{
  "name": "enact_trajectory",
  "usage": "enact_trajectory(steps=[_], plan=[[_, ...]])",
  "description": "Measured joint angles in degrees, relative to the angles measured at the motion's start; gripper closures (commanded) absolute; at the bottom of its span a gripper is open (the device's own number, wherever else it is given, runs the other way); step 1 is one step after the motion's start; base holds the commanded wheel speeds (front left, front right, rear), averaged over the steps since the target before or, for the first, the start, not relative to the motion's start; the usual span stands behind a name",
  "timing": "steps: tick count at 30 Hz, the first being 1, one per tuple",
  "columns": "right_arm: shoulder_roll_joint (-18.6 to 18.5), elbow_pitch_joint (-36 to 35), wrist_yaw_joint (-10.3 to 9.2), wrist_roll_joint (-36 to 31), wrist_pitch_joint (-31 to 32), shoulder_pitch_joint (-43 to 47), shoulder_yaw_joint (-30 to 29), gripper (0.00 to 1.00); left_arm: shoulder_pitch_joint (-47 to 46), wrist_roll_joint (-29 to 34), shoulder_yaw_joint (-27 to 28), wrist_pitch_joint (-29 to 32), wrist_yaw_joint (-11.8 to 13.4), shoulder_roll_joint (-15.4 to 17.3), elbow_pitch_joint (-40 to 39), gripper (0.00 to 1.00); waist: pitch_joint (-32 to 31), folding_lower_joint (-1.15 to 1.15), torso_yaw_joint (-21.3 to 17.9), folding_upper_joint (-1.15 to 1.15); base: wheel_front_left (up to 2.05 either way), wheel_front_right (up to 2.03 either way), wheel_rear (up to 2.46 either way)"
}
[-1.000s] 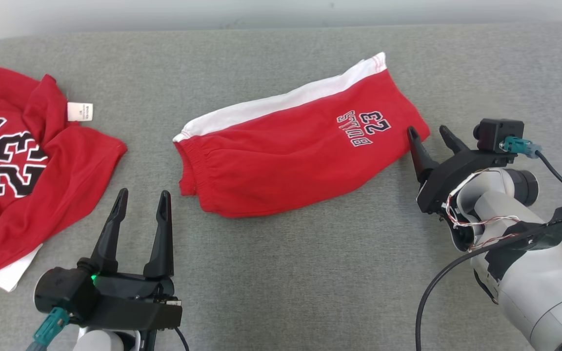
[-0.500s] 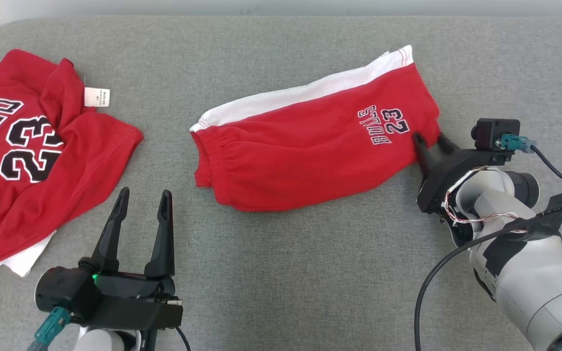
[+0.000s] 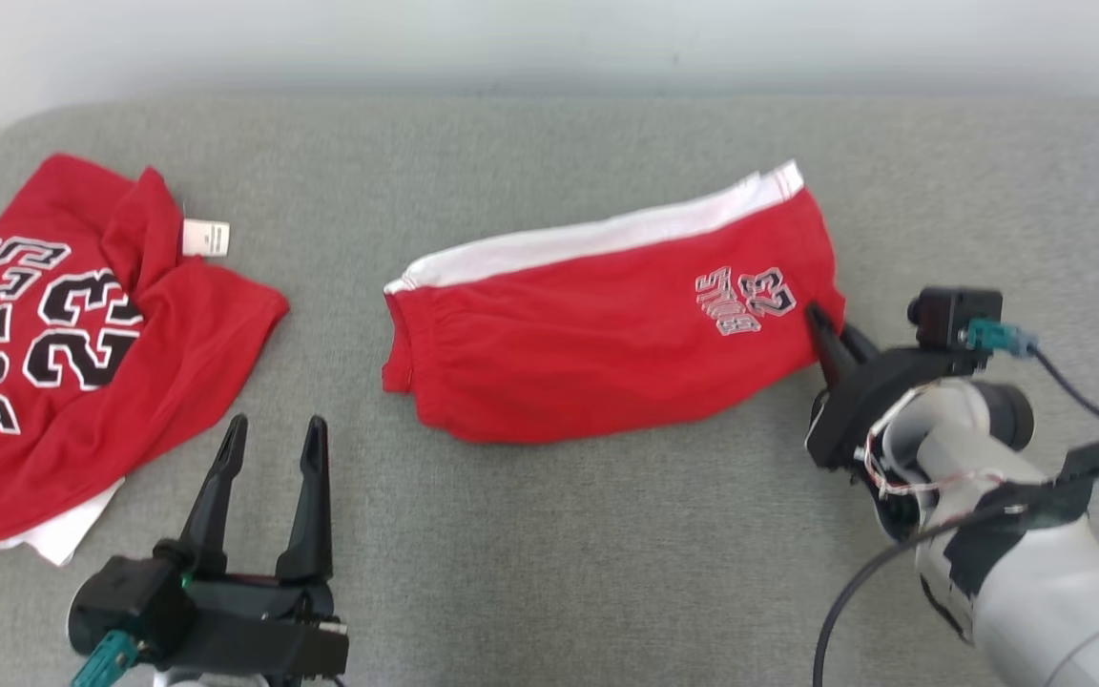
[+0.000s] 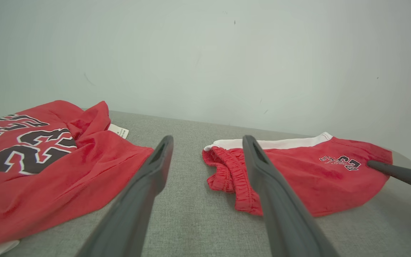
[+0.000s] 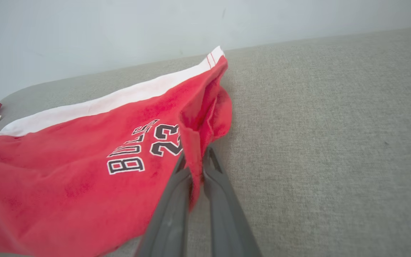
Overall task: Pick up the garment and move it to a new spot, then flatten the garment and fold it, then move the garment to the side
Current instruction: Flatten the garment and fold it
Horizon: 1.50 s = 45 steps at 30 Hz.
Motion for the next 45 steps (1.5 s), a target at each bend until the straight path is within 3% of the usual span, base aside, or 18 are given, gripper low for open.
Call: enact_trajectory(steps=[10,17,18,19,20,21,27,31,37,45], plan=[[-2.0,-7.9,0.0,1.0,-0.4,8.2,-1.4,1.0,3.8,0.0,1.2,0.0,0.3,0.0,-0.1,0.0,-4.4,-0.01,-3.5,0.0,0.0,0.0,0.0],[-1.7,-9.8,0.0,1.1,-0.4,12.7,-2.3,1.0,4.6,-0.1,0.7,0.0,0.5,0.0,-0.3,0.0,-6.5,-0.01,-5.5,0.0,0.0,0.0,0.0],[-1.7,-9.8,0.0,1.1,-0.4,12.7,-2.4,0.95,4.6,-0.1,0.6,0.0,0.5,0.0,-0.3,0.0,-6.6,0.0,-5.7,0.0,0.0,0.0,0.0],[-1.7,-9.6,0.0,0.8,-0.4,12.7,-2.9,0.74,4.6,-0.1,0.6,0.0,0.5,0.0,-0.3,0.0,-6.7,-0.01,-5.8,0.01,0.0,0.0,0.0],[-1.7,-9.3,0.0,0.3,-0.4,12.6,-3.3,0.19,4.6,-0.1,0.5,0.0,0.5,0.0,-0.3,0.0,-6.7,0.0,-5.9,0.01,0.0,0.0,0.0],[-1.6,-8.8,0.0,-0.2,-0.4,12.5,-3.5,0.0,4.5,-0.1,0.6,0.0,0.5,0.0,-0.2,0.0,-6.7,0.0,-5.9,0.0,0.0,0.0,0.0],[-0.7,-7.8,0.0,-4.7,-0.4,12.4,-6.0,0.0,4.6,-0.1,1.5,0.0,0.3,0.0,0.1,0.0,-6.9,0.0,-5.9,0.01,0.0,0.0,0.0],[-1.9,-9.0,-0.01,-13.4,-0.4,12.4,-11.2,0.0,5.7,-0.1,2.2,0.0,0.5,0.0,0.0,0.0,-7.7,0.0,-6.2,0.01,0.0,0.0,0.0],[-1.2,-17.0,-0.01,-28.2,-0.4,17.6,-24.0,0.0,8.0,0.1,4.0,0.0,0.7,0.0,-0.7,0.0,-8.7,0.0,-7.3,0.01,0.0,0.0,0.0],[2.6,-30.0,-0.01,-40.7,-0.4,28.5,-37.8,0.0,11.3,1.2,5.5,0.0,0.7,0.0,-1.6,0.0,-10.6,0.0,-8.8,0.01,0.0,0.0,0.0]])
